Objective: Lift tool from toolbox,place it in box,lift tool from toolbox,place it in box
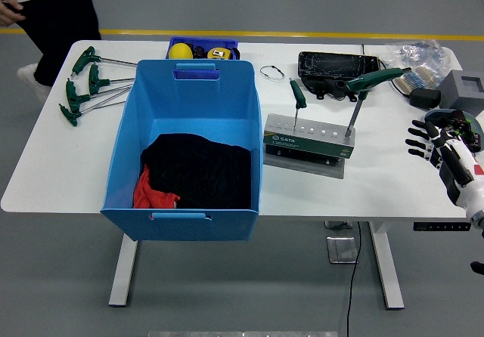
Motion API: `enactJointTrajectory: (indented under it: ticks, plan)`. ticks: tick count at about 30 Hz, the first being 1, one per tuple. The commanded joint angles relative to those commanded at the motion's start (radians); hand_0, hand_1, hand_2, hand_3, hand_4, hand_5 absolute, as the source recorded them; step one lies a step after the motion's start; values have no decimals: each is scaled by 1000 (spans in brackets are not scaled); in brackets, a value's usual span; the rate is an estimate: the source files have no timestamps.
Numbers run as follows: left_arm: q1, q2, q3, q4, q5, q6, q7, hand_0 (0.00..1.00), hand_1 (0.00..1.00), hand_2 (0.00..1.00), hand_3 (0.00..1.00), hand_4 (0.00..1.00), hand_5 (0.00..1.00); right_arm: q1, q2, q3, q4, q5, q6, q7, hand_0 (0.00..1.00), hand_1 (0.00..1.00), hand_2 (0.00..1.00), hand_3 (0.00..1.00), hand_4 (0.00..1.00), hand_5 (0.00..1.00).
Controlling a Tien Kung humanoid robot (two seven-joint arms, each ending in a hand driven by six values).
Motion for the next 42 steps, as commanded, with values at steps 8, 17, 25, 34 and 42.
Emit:
enactJointTrajectory:
  ticks: [8, 17, 25, 34, 42]
  plan:
    - [-2, 1, 4, 0, -5, 0, -2, 540, 526, 578, 763, 817, 773, 2, 1, 2, 2, 12, -46, 22, 807, 784, 849, 902, 998, 917]
    - [-3, 2, 3, 0, -5, 0, -2, 537, 525, 576, 763, 817, 774, 2, 1, 4, 4, 18, -89, 37, 809, 783, 850, 904, 998, 910]
    - [-3, 1, 3, 0, -4, 0, -2, 537, 524, 576, 763, 817, 772, 3, -1, 5, 7, 19, -115, 47, 808, 784, 853, 902, 998, 883]
    - [-2, 0, 2, 0, -2, 1, -1, 534, 522, 575, 763, 819, 773, 12, -18, 6, 23, 23, -196, 99, 809, 784, 855, 901, 998, 832]
    - [-3, 0, 5, 0, -4, 0, 0, 533, 521, 573, 763, 819, 774, 52, -83, -1, 46, -140, -277, 168, 819, 797, 866, 903, 998, 753]
